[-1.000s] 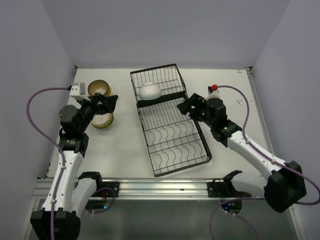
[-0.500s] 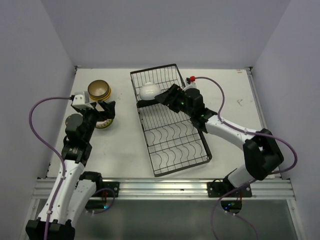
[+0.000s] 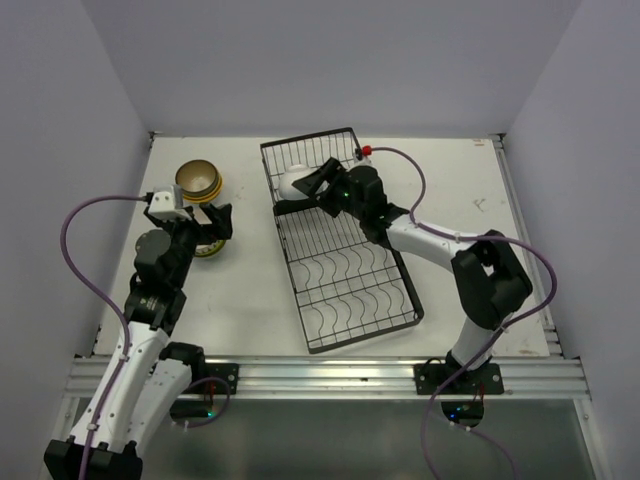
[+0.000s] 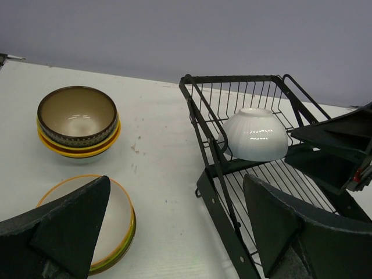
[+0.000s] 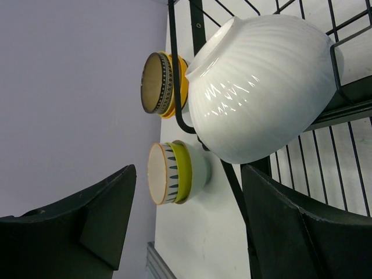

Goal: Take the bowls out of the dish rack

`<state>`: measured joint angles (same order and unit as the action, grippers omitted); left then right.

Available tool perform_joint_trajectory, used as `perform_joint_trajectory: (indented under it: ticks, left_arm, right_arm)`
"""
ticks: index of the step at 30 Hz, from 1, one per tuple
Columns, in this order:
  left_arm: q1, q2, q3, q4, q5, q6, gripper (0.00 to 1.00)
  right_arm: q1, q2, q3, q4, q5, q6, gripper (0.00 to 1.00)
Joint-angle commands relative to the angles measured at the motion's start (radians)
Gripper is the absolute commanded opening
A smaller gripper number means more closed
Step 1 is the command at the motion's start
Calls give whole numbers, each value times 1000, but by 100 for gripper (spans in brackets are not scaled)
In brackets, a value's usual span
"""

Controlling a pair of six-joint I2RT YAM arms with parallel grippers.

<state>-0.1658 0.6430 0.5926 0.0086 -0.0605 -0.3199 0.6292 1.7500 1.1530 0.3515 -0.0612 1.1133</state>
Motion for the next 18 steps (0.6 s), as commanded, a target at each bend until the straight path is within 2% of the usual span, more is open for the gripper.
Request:
perform_joint_trajectory:
  ticks: [1, 18]
  left_arm:
    - [-17, -11, 7, 17, -25, 25, 100]
    - [-43, -13, 3, 10, -38, 28, 100]
  right_arm:
    - [7, 25, 45, 43, -12, 40, 77]
    - [9, 94, 57, 92, 21, 112, 77]
